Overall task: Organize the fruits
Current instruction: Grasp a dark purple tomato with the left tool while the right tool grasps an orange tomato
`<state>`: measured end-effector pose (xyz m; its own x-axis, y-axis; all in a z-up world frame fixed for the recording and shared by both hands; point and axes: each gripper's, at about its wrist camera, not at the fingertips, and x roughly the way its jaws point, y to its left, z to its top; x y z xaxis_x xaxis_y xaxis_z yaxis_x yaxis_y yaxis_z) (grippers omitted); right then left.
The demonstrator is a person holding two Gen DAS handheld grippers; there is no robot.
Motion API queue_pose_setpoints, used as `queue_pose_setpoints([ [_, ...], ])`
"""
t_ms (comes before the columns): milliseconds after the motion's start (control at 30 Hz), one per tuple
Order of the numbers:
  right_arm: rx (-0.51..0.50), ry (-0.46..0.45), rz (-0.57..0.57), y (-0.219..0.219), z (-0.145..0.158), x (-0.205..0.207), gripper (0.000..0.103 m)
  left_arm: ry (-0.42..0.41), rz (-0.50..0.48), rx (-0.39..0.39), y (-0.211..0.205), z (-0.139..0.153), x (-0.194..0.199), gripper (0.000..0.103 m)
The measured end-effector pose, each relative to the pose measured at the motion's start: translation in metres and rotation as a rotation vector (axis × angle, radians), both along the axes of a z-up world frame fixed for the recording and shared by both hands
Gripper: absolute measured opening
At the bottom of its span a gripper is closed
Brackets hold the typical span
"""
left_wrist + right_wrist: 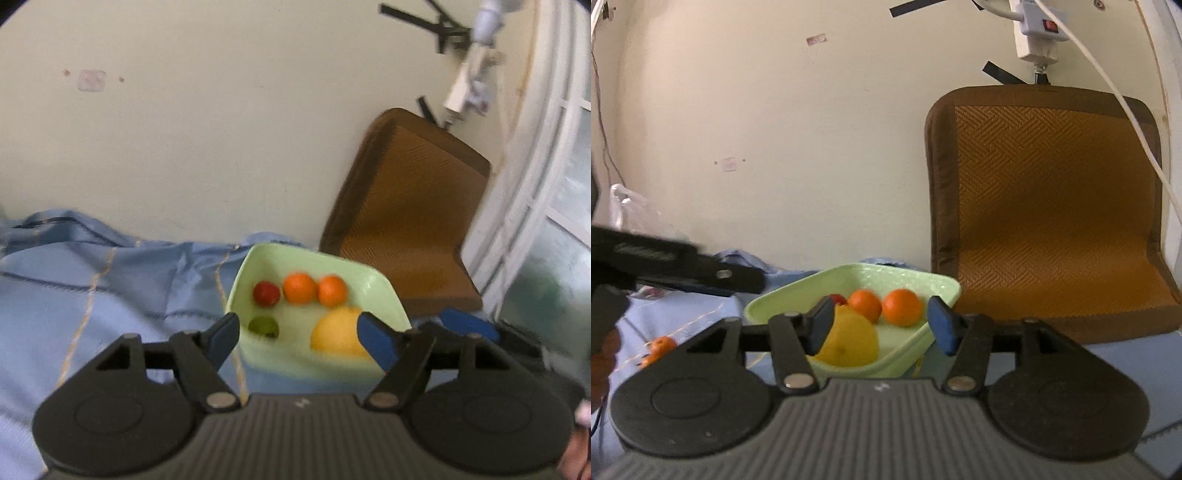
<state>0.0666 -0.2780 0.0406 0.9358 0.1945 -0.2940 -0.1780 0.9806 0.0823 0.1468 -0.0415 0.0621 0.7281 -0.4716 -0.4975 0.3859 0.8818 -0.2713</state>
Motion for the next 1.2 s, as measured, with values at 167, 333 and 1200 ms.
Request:
queue_pose_setpoints([
  [167, 0.009, 0.082, 0.1, 0.008, -0.009, -0.02, 0.029, 0.011, -0.036, 0.042, 0.013, -0.013, -0.053, 0.067],
  [333, 0.001, 0.172, 0.183, 0.021, -0.018, -0.016, 0.026, -0.089, -0.134, 0.214, -0.025, -0.024, -0.091, 0.058],
  [1200, 0.133, 0.345, 0.26, 0.022, -0.029, 0.007, 0.03, -0.076, -0.192, 0.324, -0.061, -0.05, -0.097, 0.026],
])
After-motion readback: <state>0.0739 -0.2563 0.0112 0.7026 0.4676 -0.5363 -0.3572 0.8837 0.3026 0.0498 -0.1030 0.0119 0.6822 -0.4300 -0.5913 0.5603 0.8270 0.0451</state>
